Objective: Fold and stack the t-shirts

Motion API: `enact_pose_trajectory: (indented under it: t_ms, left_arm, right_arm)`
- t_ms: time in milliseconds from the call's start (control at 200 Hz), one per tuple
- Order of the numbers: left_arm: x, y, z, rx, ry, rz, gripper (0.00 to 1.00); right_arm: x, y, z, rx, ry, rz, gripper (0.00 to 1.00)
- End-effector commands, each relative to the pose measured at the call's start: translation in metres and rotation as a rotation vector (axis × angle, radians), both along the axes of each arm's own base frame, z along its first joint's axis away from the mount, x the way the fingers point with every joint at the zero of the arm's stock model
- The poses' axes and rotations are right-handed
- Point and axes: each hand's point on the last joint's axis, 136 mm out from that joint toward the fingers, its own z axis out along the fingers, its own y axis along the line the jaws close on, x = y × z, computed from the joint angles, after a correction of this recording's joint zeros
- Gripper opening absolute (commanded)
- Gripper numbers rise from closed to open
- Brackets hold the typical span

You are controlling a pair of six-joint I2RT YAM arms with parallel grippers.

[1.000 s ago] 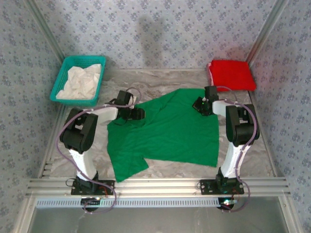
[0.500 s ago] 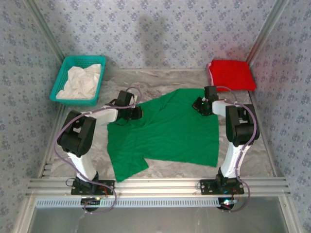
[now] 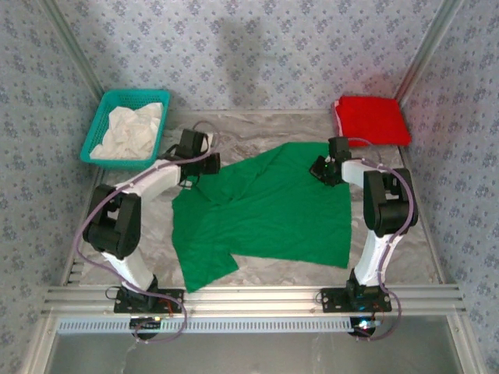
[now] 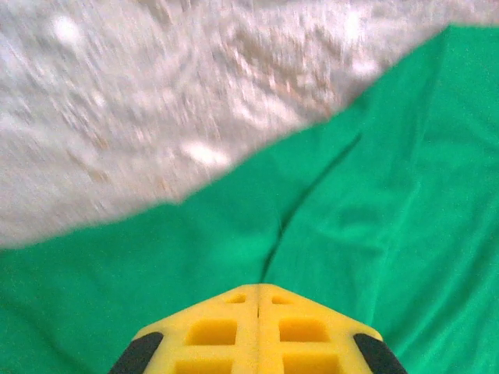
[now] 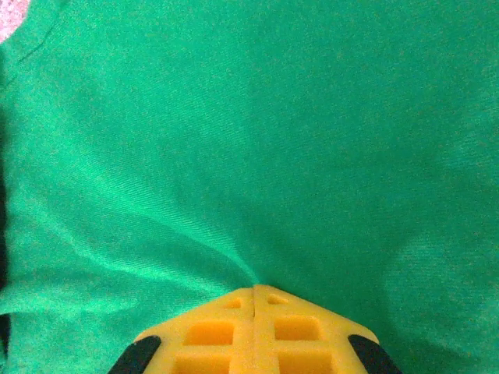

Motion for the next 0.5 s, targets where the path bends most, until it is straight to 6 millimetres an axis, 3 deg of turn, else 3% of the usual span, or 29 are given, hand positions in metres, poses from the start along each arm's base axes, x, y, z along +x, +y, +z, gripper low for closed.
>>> enact_pose_trajectory:
  t_ms: [0, 145, 190, 205, 235, 370, 430, 495]
  left_arm:
    - [0.035, 0.014, 0.028, 0.143, -0.107, -0.014, 0.00]
    - [0.093, 0.033, 0.046, 0.240, -0.192, -0.008, 0.00]
    - [0.113, 0.035, 0.053, 0.261, -0.221, -0.012, 0.00]
    - [0.119, 0.036, 0.053, 0.267, -0.226, -0.015, 0.00]
    - [0.132, 0.036, 0.057, 0.277, -0.245, -0.021, 0.00]
    - [0.186, 0.035, 0.068, 0.315, -0.282, -0.028, 0.00]
    - [0.192, 0.032, 0.072, 0.308, -0.236, -0.027, 0.00]
    - [0.176, 0.027, 0.065, 0.265, -0.130, -0.027, 0.00]
  right_arm:
    - [0.009, -0.005, 0.035, -0.043, -0.061, 0.029, 0.00]
    - [0.009, -0.010, 0.047, -0.083, -0.076, 0.036, 0.01]
    - [0.008, -0.012, 0.048, -0.091, -0.075, 0.035, 0.02]
    - [0.016, -0.011, 0.059, -0.090, -0.103, 0.035, 0.02]
    - [0.018, -0.012, 0.062, -0.092, -0.109, 0.034, 0.04]
    - [0.020, -0.012, 0.065, -0.092, -0.111, 0.035, 0.07]
    - [0.019, -0.010, 0.065, -0.086, -0.108, 0.040, 0.10]
    - [0.017, -0.008, 0.065, -0.076, -0.104, 0.046, 0.15]
